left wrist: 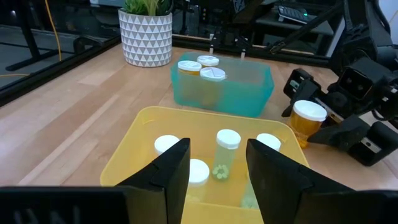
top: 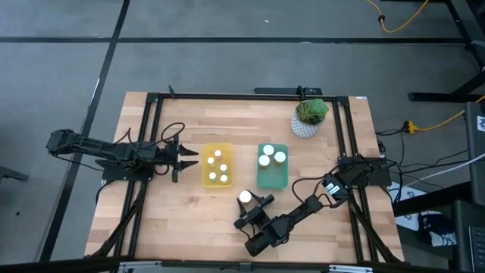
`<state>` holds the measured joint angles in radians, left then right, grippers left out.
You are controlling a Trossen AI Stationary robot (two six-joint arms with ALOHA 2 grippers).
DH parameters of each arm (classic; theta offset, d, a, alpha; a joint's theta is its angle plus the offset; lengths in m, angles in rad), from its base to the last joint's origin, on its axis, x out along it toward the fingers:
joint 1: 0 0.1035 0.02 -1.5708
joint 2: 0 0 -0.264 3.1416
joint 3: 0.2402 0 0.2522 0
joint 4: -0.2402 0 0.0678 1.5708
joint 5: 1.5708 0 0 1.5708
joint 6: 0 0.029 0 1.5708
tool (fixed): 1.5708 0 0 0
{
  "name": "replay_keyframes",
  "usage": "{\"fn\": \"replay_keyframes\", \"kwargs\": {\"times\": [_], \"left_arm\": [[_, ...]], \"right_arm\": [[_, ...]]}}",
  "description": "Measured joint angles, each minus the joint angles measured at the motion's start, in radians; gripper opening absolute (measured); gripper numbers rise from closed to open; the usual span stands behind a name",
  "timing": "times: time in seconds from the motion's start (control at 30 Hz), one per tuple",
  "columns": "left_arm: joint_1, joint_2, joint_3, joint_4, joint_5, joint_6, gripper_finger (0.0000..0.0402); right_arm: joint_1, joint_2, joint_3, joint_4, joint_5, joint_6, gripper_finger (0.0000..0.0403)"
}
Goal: Pick and place medicine bottles into bin by pill shape (circle, oval)
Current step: Put the large orange pill bottle into the green bin
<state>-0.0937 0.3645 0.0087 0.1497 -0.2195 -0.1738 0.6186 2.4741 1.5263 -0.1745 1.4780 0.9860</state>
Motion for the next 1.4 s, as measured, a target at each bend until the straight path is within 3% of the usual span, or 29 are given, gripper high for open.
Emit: {"fn": "replay_keyframes", "kwargs": {"times": [0.37, 0.73, 1.4], "left_arm": [[0.0, 0.0, 0.0, 0.0, 0.0, 0.0, 0.015], [0.0, 0.0, 0.0, 0.0, 0.0, 0.0, 0.015], [0.0, 0.0, 0.0, 0.0, 0.0, 0.0, 0.015]], "right_arm": [[0.0, 0.0, 0.001, -0.001, -0.003, 0.001, 0.0256], [0.0, 0.0, 0.001, 0.0, 0.039, 0.026, 0.0322], [0.01, -0.001, 0.005, 0.092, 0.093, -0.159, 0.0324]]}}
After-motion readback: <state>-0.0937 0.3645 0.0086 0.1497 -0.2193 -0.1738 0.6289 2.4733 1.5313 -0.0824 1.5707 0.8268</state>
